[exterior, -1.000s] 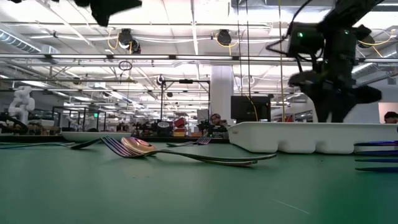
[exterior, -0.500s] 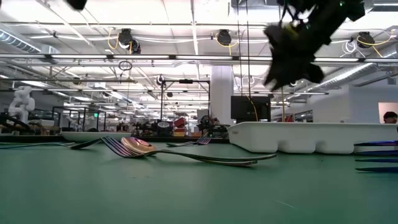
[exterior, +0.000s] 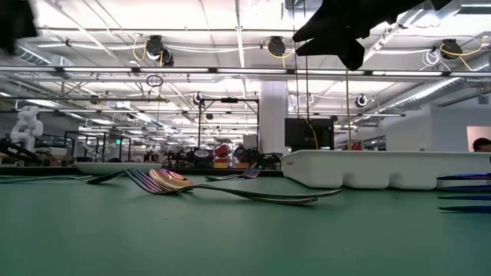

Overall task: Sort silverware
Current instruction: Put the blue knife into the white cutlery tray

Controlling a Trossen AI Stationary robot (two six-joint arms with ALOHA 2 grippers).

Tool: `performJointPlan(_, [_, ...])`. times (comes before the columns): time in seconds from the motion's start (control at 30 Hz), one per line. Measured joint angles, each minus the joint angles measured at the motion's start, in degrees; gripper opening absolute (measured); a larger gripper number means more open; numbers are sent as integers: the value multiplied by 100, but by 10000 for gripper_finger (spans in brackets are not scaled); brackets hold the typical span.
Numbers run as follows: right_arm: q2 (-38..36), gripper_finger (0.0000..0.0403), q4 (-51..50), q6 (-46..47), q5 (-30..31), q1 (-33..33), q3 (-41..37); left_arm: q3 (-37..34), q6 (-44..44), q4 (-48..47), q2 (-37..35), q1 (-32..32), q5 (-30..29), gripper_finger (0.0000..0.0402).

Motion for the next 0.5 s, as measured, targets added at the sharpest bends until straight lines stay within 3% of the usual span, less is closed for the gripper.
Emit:
performJointPlan(0.23, [18, 130, -37, 37, -13, 256, 0, 83, -611, -239, 1346, -86, 2700, 189])
performJointPlan(0.37, [16, 130, -25, 40, -22, 426, 0, 83, -628, -204, 1780, -181, 3318, 189])
performJointPlan(0.5, [16, 130, 40, 166, -22, 557, 0, 83, -852, -157, 1918, -353, 3444, 189])
